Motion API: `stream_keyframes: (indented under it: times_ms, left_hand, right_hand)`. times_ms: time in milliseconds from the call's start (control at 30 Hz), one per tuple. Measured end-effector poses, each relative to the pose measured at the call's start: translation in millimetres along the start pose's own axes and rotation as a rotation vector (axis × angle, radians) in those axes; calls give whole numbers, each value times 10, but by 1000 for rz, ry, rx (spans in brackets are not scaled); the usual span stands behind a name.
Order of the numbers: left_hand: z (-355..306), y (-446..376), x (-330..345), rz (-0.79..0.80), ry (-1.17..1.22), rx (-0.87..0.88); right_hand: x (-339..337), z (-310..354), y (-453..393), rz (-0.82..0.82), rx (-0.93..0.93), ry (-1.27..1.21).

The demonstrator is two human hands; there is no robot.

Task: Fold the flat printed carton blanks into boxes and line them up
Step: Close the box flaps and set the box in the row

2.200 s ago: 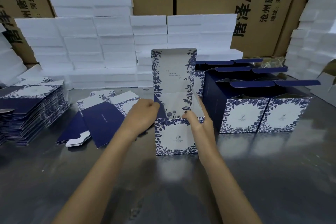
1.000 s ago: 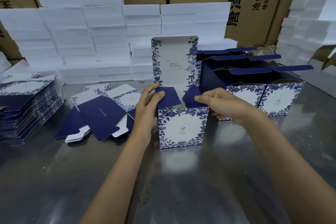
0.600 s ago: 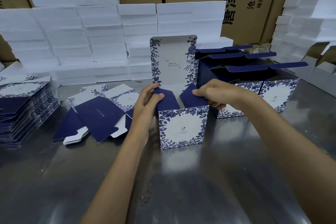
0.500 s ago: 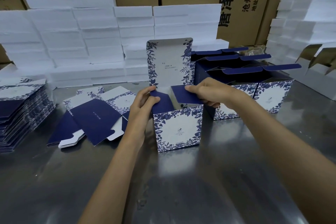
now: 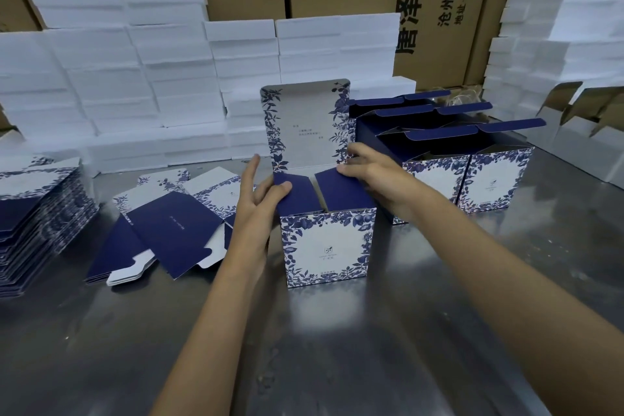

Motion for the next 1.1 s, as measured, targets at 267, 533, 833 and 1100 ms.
stream_keyframes:
  times_ms: [267, 533, 833, 1100]
  left_hand:
    - [32, -35, -39, -43, -24, -22]
    - [-110, -13, 4, -50, -218, -77]
    - [-428, -322, 513, 30, -972, -78]
    - [-336, -405, 533, 88, -1057, -40]
  right_hand:
    - [31, -146, 99, 15, -23, -292]
    - [4, 106, 122, -84, -122, 170]
    - [469, 392, -22, -28, -260, 1017]
    - [399, 341, -102, 5, -217, 756]
Point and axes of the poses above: each hand's wrist, its own y-axis away from the middle knuckle, its own x-axis out of the palm, z = x × y, the point moved 4 cm from there along -y, towards the middle knuckle
